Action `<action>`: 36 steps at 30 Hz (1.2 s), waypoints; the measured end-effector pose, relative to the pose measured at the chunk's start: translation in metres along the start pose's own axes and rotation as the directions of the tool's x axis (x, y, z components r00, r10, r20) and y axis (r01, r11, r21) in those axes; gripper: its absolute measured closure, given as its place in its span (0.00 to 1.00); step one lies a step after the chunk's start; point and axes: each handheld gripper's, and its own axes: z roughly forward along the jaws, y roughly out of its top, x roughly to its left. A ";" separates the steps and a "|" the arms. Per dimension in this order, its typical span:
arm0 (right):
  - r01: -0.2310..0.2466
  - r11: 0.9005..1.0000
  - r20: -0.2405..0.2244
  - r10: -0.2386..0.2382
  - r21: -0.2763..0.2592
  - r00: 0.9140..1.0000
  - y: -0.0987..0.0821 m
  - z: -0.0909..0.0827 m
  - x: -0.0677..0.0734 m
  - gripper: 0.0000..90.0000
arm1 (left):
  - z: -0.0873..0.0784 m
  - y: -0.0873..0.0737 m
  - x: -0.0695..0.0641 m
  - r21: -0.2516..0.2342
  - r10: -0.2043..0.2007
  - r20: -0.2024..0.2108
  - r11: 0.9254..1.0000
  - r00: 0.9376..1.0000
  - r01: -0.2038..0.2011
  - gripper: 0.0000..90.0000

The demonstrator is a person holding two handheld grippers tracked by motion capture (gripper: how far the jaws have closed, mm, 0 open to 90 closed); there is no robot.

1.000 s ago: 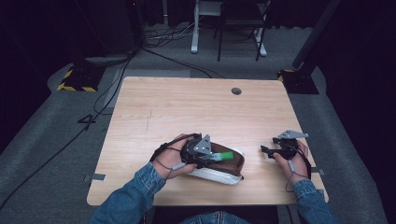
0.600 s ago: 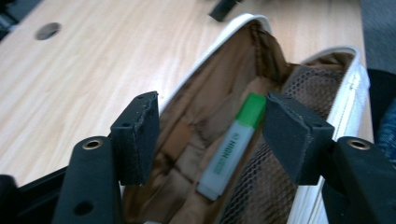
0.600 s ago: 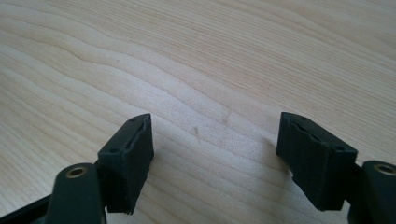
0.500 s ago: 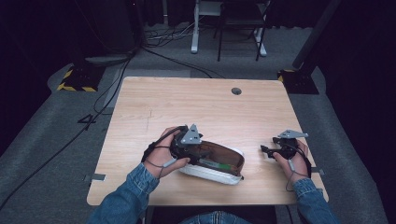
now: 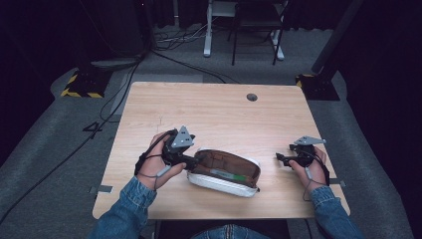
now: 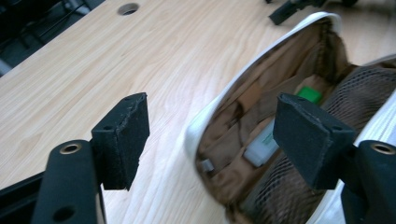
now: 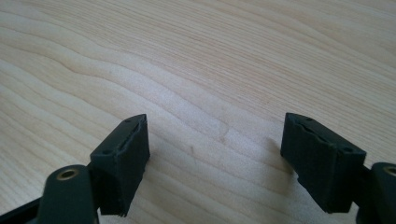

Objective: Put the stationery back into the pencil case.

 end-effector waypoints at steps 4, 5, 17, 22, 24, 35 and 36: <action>0.000 1.000 0.001 0.000 0.000 1.000 0.002 0.003 0.000 0.25 | -0.006 -0.007 0.007 0.020 -0.039 -0.044 0.999 0.998 0.040 0.28; 0.000 1.000 0.001 0.000 0.001 1.000 0.003 0.003 0.000 0.25 | -0.008 -0.010 0.010 0.033 -0.062 -0.056 0.997 0.997 0.064 0.27; 0.004 1.000 -0.003 -0.004 0.001 1.000 0.004 0.005 0.000 0.25 | -0.015 -0.038 0.037 0.048 -0.175 -0.151 0.982 0.973 0.184 0.23; 0.006 1.000 -0.005 -0.006 0.001 1.000 0.004 0.005 0.000 0.25 | -0.009 -0.053 0.050 0.082 -0.199 -0.201 0.972 0.959 0.219 0.22; 0.006 1.000 -0.006 -0.006 0.001 1.000 0.004 0.005 0.000 0.25 | -0.005 -0.059 0.053 0.121 -0.187 -0.227 0.968 0.956 0.218 0.22; 0.005 1.000 -0.006 -0.005 0.001 1.000 0.004 0.005 0.000 0.25 | 0.008 -0.091 0.063 0.172 -0.246 -0.231 0.942 0.941 0.288 0.25; 0.005 1.000 -0.006 -0.005 0.001 1.000 0.004 0.005 0.000 0.25 | 0.009 -0.093 0.063 0.175 -0.257 -0.229 0.938 0.939 0.299 0.25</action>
